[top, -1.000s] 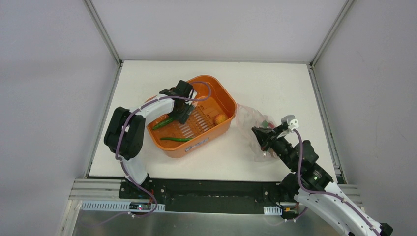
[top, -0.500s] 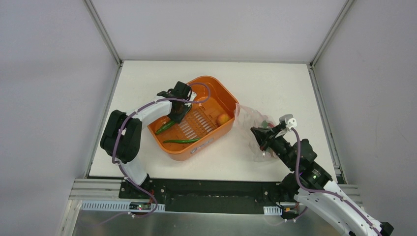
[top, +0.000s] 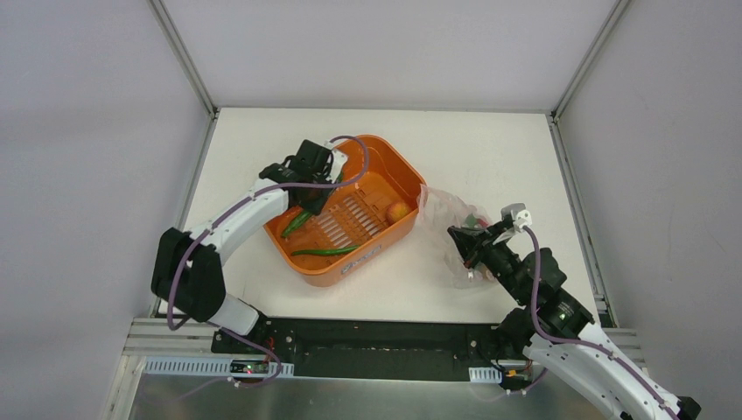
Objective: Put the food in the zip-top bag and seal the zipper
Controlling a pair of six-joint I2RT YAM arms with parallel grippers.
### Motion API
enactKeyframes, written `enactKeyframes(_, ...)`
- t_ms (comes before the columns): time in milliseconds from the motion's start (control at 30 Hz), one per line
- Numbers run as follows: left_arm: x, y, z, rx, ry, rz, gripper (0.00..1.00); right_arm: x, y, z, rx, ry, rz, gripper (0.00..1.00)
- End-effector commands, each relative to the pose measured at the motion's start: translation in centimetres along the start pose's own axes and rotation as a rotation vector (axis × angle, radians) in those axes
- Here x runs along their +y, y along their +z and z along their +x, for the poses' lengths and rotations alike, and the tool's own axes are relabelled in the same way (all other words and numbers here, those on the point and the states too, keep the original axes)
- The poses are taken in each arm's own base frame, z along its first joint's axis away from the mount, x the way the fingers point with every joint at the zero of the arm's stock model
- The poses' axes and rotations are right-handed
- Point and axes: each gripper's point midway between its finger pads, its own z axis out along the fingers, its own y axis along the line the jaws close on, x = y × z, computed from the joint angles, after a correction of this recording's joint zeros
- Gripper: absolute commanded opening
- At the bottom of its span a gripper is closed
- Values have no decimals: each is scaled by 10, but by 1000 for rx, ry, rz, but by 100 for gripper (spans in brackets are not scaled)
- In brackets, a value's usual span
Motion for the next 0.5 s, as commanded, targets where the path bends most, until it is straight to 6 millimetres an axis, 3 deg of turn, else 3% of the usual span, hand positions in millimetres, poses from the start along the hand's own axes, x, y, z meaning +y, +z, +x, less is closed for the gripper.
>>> enactKeyframes(0, -6, -45, -8, -90, -23, 52, 11, -1, -7, -27, -69, 52, 34, 0)
enactKeyframes(200, -29, -86, -20, -249, -94, 201, 11, -4, -12, -32, -92, 89, 57, 0)
enactKeyframes(467, -61, -149, -54, -527, -228, 440, 10, -4, -21, -40, -134, 146, 55, 0)
